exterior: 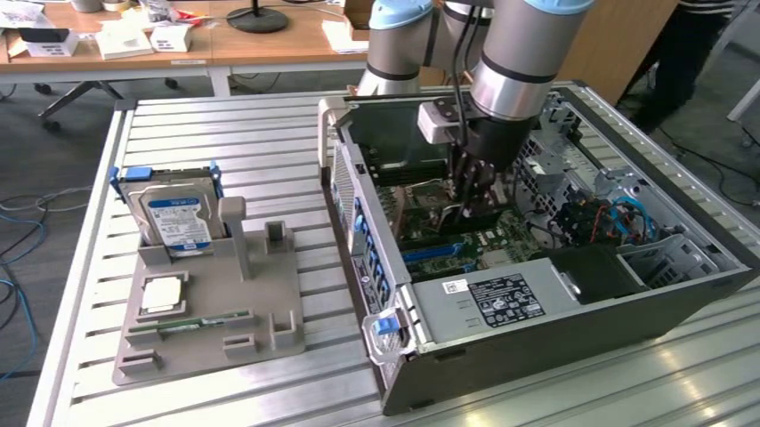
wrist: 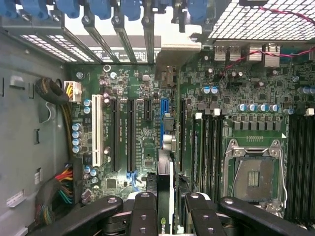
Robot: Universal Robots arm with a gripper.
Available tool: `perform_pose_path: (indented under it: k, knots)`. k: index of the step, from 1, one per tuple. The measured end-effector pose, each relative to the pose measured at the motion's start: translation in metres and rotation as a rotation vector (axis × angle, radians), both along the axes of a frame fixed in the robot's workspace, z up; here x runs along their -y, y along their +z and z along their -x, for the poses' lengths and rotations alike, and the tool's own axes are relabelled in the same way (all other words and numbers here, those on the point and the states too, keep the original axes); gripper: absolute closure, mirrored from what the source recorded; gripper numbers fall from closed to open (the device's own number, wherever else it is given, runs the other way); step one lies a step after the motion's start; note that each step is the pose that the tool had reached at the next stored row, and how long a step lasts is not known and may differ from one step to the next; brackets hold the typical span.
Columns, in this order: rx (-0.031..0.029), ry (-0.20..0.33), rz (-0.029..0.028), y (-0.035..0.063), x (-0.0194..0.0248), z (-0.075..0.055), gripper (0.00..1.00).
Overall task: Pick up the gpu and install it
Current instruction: 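Insert the gpu into the slot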
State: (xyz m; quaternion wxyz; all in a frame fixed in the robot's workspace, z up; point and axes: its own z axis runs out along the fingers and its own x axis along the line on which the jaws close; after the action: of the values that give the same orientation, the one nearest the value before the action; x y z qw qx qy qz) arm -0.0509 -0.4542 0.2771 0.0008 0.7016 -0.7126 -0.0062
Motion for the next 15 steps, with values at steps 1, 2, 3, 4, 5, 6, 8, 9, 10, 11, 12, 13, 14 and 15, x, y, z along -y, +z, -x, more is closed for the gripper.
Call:
perform_pose_path:
  k: [1,2,3,4,5,6,8,9,10,11,12,13,14,15]
  knots:
    - [0.0001,0.0,-0.0002,-0.0005,0.0,0.0001,0.73]
    - [0.0,0.0,0.0,-0.0008,0.0002,0.0001,0.73]
    - [-0.0001,0.0,0.0,-0.0009,0.0006,0.0002,0.73]
    - [0.0,0.0,0.0,-0.001,0.001,0.0002,0.73]
    - [0.0,0.0,0.0,-0.001,0.001,0.0002,0.73]
    - [0.0,0.0,0.0001,-0.001,0.001,0.0002,0.73]
    - [-0.0001,0.0,0.0,-0.001,0.0011,0.0002,0.73]
    - [0.0,0.0,0.0001,-0.001,0.0011,0.0002,0.73]
    - [-0.0001,0.0,0.0001,-0.001,0.0011,0.0002,0.73]
    - [-0.0001,0.0,0.0001,-0.001,0.0011,0.0002,0.73]
    - [-0.0001,0.0,0.0001,-0.0011,0.0012,0.0005,0.73]
    - [-0.0001,0.0,0.0002,-0.0012,0.0012,0.001,0.73]
    - [-0.0001,0.0,0.0002,-0.0013,0.0012,0.0014,0.73]
    - [-0.0001,0.0,0.0002,-0.0013,0.0011,0.0018,0.73]
